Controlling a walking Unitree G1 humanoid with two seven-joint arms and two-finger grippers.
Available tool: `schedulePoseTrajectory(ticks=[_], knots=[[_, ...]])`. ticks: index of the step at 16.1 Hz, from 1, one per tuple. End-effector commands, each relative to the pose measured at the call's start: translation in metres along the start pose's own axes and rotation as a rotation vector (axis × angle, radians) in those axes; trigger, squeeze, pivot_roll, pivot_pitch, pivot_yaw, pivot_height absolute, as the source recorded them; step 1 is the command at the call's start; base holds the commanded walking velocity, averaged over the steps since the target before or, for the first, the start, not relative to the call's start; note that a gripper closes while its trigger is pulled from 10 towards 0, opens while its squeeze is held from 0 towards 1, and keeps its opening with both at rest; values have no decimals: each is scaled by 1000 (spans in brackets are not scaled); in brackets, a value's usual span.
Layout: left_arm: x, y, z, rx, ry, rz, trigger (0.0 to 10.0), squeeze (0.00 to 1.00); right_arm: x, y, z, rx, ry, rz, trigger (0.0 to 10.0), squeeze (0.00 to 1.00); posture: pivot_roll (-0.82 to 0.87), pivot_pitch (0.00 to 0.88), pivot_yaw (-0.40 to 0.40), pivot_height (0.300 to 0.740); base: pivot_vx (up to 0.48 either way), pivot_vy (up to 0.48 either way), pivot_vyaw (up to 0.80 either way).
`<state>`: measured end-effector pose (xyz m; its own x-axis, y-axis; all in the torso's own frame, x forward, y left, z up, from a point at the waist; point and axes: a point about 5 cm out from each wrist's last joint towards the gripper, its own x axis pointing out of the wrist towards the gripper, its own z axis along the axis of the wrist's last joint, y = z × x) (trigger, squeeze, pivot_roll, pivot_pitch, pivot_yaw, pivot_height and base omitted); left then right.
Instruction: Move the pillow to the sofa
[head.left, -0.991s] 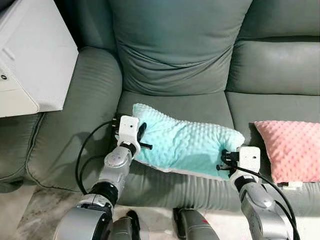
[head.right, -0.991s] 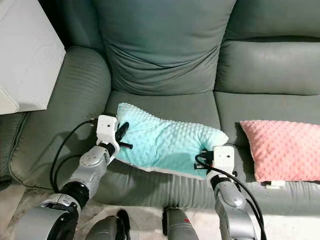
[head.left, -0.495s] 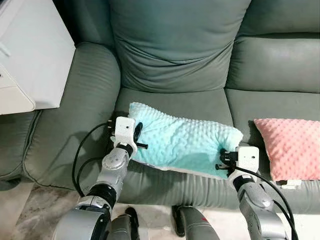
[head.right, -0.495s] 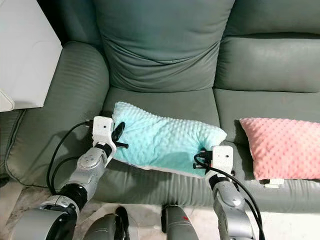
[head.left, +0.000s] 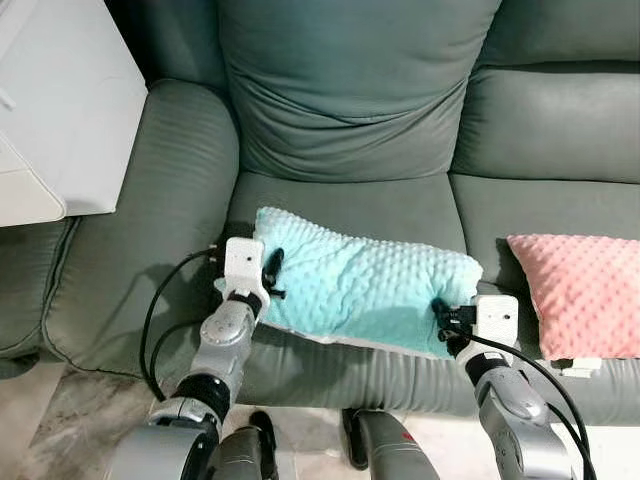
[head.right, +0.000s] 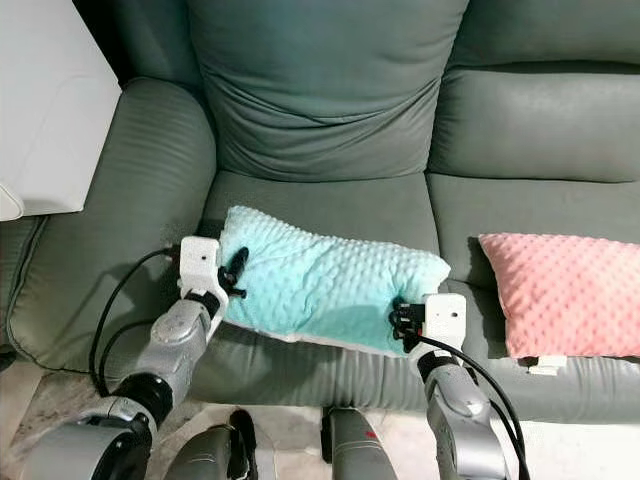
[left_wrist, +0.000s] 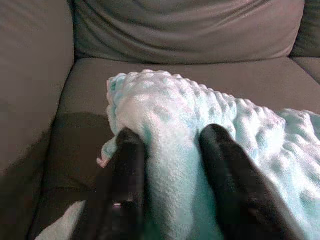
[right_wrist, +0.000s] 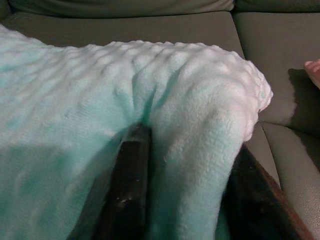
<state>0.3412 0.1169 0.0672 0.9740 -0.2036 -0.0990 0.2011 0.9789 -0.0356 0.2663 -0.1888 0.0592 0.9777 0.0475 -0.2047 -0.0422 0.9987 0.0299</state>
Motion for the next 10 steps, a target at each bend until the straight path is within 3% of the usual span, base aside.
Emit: schedulePoseTrajectory(ticks=[1,10], knots=[[-6,1,-10,-10,23,2,10000,1000,-6,0,-12,14,33,-2,10000,1000,-183,360,34,740,0,0,0],[-13,1,-18,-48,28,-25,10000,1000,-10,3,-16,23,47,9,10000,1000,-175,376,33,740,0,0,0]])
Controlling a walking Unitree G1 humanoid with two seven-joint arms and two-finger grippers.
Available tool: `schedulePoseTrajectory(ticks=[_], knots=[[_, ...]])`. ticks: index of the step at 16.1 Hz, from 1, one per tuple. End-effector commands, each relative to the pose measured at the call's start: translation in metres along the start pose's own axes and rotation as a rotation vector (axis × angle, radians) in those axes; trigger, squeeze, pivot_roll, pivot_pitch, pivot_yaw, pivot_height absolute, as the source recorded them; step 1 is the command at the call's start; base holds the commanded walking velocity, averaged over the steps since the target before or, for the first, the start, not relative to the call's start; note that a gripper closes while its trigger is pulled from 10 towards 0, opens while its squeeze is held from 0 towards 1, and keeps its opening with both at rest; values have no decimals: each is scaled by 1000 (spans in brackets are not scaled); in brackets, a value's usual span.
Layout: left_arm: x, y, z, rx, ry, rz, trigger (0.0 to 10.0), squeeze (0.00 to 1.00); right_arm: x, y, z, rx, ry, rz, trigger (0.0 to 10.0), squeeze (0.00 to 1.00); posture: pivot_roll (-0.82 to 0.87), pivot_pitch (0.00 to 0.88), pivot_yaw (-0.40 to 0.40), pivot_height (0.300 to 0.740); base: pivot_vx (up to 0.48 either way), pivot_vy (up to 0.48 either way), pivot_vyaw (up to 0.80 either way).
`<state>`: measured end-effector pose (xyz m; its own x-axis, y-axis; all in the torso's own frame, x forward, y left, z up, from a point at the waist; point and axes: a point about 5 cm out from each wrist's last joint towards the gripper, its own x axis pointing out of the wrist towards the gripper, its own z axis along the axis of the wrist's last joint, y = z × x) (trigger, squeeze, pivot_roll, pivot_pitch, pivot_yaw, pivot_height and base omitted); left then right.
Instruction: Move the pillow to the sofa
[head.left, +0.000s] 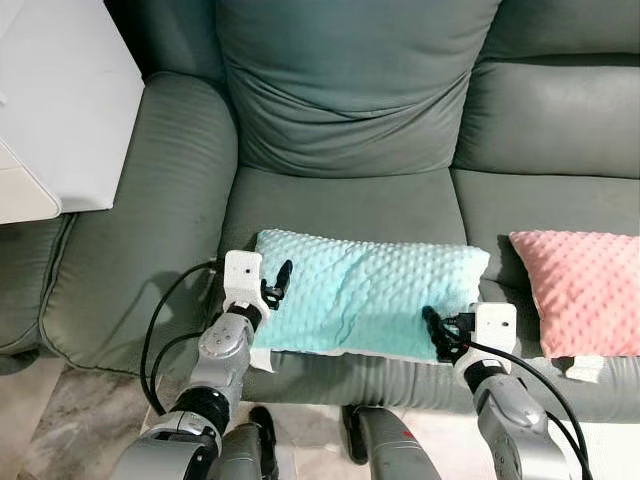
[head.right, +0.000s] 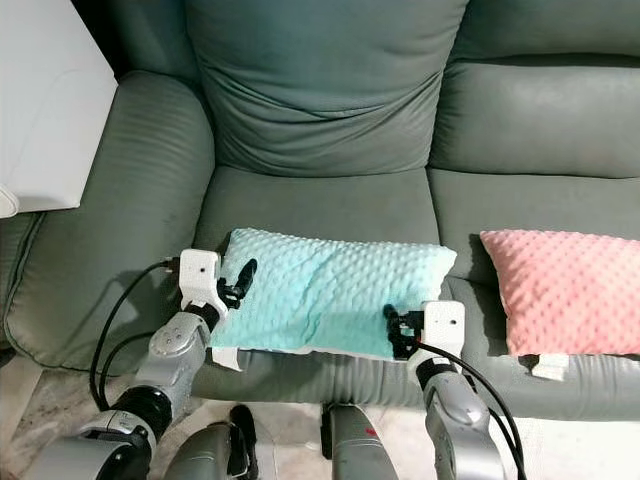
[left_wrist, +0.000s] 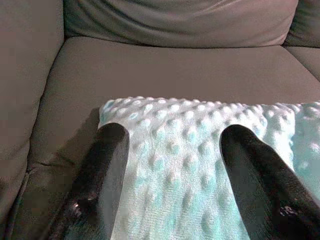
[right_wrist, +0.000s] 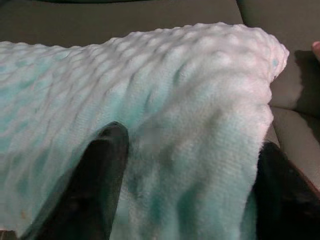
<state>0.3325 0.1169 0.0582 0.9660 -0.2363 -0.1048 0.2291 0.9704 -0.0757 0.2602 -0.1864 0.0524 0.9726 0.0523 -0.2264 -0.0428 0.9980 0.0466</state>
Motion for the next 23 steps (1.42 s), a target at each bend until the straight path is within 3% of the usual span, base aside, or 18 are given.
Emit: schedulePoseTrajectory(ticks=[1,7,9,12,15,17,19,20,23], knots=[[-7,4,-10,-12,21,8,10000,1000,-7,1,-10,6,31,10,10000,1000,-176,378,31,740,0,0,0],[-12,8,-14,-20,28,8,10000,1000,-10,5,-9,-59,48,20,10000,1000,-178,381,26,740,0,0,0],[-15,6,-16,-40,27,-10,10000,1000,-12,7,1,-80,32,-9,10000,1000,-179,382,23,740,0,0,0],[-19,4,-17,-48,23,-29,10000,1000,-20,1,-1,-144,81,-60,10000,1000,-182,384,19,740,0,0,0],[-24,5,-21,-57,34,-36,10000,1000,-25,2,-5,-151,125,-56,10000,1000,-182,380,18,740,0,0,0],[-30,4,-20,-61,29,-56,10000,1000,-29,4,2,-201,119,-30,10000,1000,-183,374,18,740,0,0,0],[-36,7,-15,-51,15,-66,10000,1000,-32,12,12,-161,108,31,10000,1000,-183,370,19,740,0,0,0],[-46,13,-14,-33,33,-75,10000,1000,-40,22,15,-112,132,153,10000,1000,-184,369,19,740,0,0,0],[-70,20,-28,-14,165,-114,10000,1000,-52,21,0,-64,277,242,10000,1000,-184,365,19,740,0,0,0]])
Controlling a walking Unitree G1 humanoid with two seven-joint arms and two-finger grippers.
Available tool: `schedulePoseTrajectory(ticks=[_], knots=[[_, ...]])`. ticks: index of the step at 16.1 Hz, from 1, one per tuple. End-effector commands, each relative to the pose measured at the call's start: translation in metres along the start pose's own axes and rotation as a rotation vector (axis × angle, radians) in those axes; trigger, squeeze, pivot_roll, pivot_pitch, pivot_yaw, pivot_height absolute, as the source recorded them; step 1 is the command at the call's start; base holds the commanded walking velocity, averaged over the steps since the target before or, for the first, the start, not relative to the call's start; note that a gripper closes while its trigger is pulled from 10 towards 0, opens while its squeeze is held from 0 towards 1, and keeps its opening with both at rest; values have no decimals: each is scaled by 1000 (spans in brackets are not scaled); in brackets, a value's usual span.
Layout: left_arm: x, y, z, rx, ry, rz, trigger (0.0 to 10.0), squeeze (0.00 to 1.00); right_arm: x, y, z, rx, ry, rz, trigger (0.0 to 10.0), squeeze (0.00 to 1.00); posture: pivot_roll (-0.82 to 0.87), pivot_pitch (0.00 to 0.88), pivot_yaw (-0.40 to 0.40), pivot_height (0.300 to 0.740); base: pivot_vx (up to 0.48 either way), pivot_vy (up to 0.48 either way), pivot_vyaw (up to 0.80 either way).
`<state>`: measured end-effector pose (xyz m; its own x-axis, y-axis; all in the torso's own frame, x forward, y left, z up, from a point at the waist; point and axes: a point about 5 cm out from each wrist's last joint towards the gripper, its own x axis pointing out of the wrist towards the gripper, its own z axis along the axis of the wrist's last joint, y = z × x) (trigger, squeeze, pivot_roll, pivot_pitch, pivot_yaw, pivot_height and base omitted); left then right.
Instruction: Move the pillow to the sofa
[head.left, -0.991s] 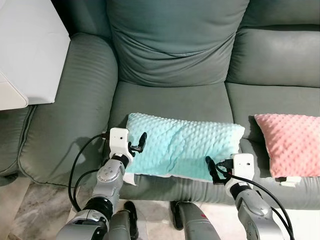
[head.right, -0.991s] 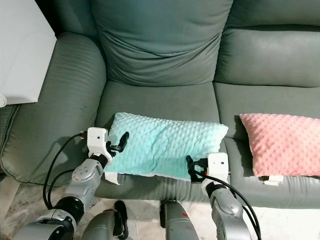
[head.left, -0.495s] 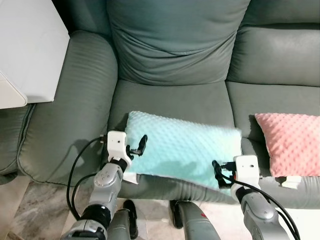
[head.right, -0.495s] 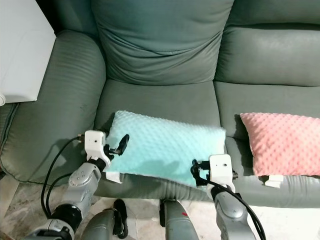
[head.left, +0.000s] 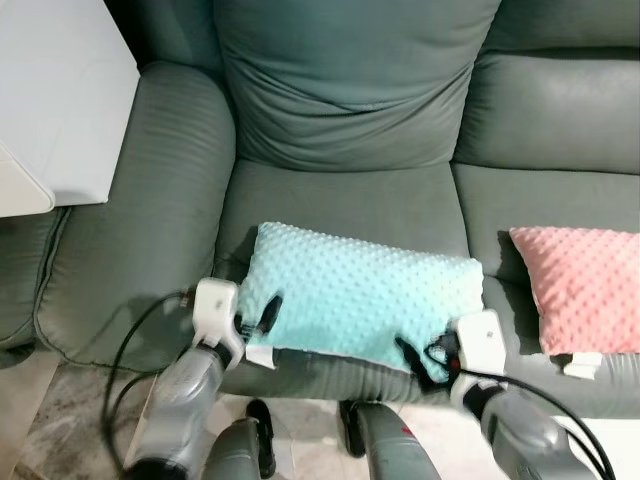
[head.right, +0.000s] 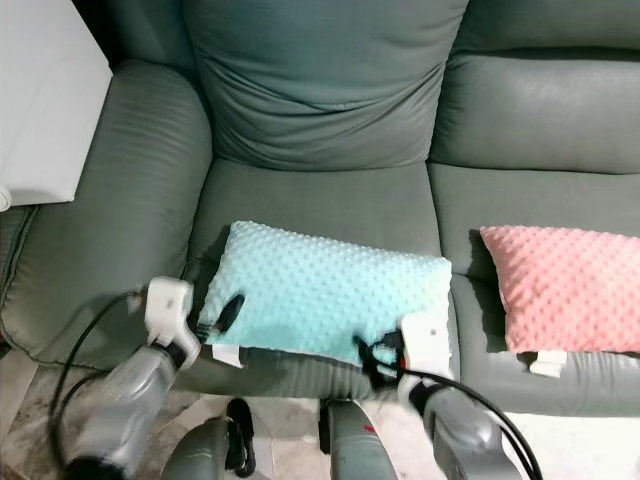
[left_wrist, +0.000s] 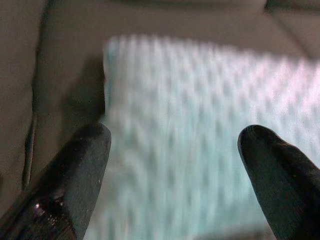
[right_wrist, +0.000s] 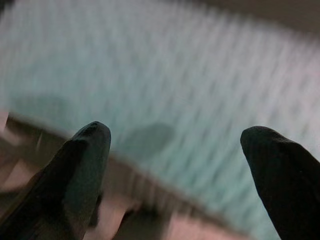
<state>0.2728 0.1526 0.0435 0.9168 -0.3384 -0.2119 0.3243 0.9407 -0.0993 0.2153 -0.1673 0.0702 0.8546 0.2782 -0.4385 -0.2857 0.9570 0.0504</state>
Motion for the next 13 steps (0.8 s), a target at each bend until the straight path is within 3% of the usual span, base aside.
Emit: schedulePoseTrajectory(ticks=[1,2,4,5,6,7,8,9,11,13], knots=[[-12,-2,-16,4,102,-37,10000,1000,-5,1,-18,53,106,31,10000,1000,-181,362,17,740,0,0,0],[-18,0,-19,6,127,-42,10000,1000,-6,2,-26,77,164,51,10000,1000,-178,360,17,740,0,0,0],[-30,-3,-33,20,266,-109,10000,1000,-10,5,-49,85,280,97,10000,1000,-170,359,18,740,0,0,0],[-30,-4,-34,24,273,-117,10000,1000,-10,4,-51,83,285,97,10000,1000,-169,359,18,740,0,0,0],[-32,-6,-36,32,304,-145,10000,482,-9,2,-58,96,307,90,10000,976,-168,360,19,740,0,0,0],[-33,-12,-38,45,327,-192,10000,0,-7,-1,-70,92,347,89,10000,580,-168,365,22,740,0,0,0],[-33,-17,-40,65,346,-236,10000,0,-7,-5,-81,78,382,90,10000,404,-161,369,23,740,0,0,0],[-32,-19,-40,84,357,-252,10000,0,-5,-8,-90,72,395,92,10000,16,-161,370,26,740,0,0,0],[-24,-24,-33,103,329,-263,10000,0,-1,-14,-104,24,393,99,10000,0,-160,371,27,740,0,0,0],[-14,-32,-25,140,297,-284,10000,0,5,-24,-103,40,325,72,10000,0,-153,376,24,740,0,0,0]])
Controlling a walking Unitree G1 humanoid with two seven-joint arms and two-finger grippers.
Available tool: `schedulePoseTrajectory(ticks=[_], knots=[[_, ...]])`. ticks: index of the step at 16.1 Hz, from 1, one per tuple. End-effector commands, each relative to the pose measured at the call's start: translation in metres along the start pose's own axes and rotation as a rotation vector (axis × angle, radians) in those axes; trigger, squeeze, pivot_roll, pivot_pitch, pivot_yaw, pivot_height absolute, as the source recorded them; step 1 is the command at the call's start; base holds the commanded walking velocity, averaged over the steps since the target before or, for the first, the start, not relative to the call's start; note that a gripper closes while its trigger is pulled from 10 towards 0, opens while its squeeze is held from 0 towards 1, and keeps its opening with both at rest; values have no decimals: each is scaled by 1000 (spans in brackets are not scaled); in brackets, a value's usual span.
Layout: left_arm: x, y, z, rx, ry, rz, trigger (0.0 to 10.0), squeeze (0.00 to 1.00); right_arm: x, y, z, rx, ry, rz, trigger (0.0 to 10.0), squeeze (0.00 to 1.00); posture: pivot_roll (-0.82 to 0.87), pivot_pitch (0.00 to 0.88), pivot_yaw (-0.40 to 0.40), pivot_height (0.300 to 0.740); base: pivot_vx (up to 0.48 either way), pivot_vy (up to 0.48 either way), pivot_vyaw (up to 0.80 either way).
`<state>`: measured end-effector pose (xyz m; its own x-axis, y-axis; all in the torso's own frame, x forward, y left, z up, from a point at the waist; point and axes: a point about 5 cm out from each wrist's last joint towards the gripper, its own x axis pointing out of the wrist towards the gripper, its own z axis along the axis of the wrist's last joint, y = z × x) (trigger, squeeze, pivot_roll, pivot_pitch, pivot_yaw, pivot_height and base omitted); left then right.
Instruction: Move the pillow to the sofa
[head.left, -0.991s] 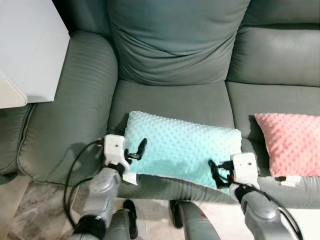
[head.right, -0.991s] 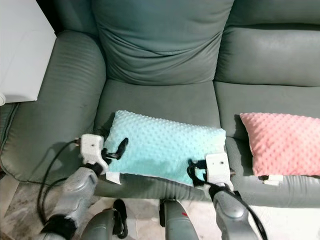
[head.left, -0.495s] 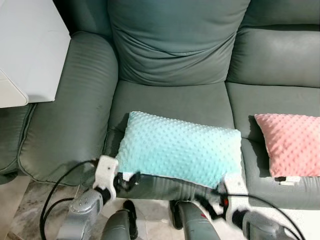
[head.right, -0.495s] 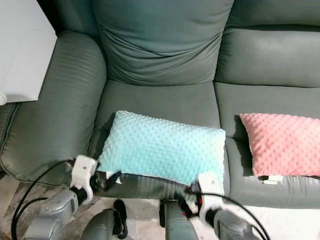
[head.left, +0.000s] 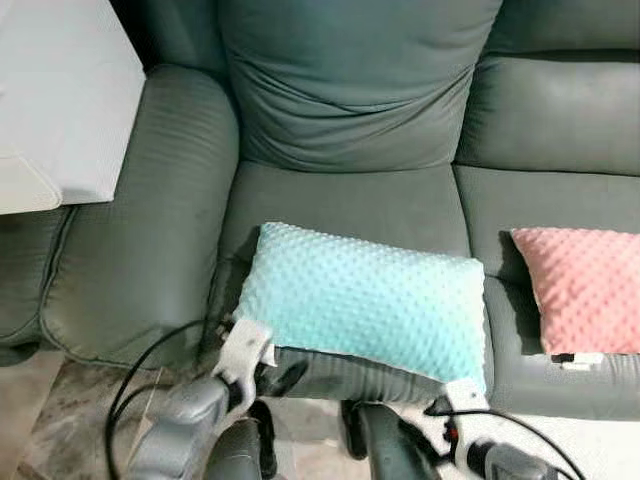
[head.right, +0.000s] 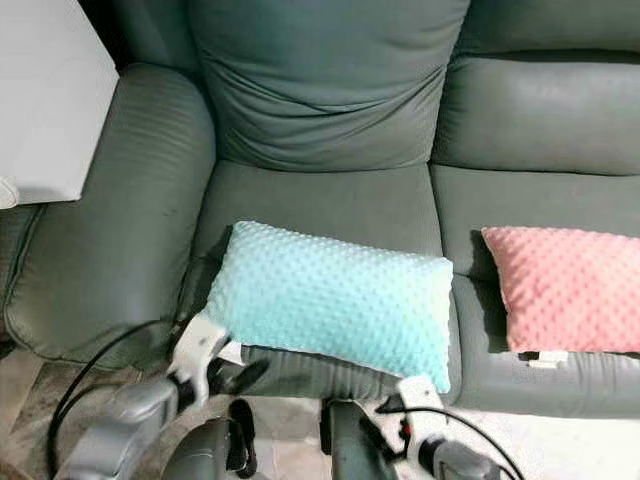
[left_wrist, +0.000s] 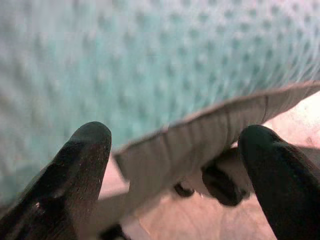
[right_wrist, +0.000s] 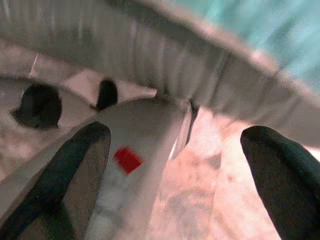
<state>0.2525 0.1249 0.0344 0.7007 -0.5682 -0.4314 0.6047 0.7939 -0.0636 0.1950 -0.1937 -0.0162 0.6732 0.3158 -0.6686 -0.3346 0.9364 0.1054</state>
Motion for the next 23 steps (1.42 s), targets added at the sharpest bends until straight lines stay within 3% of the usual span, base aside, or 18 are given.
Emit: schedulePoseTrajectory(ticks=[1,4,8,11,17,23], knots=[[0,-4,-8,8,26,2,10000,0,-1,-3,-12,8,-3,2,10000,0,-155,379,25,740,0,0,0],[10,-1,3,35,-13,20,10000,0,8,-11,-3,-52,-50,-9,10000,0,-143,389,22,740,0,0,0],[19,2,16,44,-41,22,10000,0,19,-17,1,-64,-77,-31,10000,0,-135,401,29,740,0,0,0],[20,3,17,54,-51,29,10000,0,20,-20,-4,-104,-83,-61,10000,0,-127,406,32,740,0,0,0],[21,12,27,64,-117,142,10000,0,28,-25,14,-215,-190,-171,10000,0,-121,412,32,740,0,0,0],[19,19,32,54,-154,206,10000,0,27,-36,21,-290,-205,-293,10000,0,-120,415,31,740,0,0,0]])
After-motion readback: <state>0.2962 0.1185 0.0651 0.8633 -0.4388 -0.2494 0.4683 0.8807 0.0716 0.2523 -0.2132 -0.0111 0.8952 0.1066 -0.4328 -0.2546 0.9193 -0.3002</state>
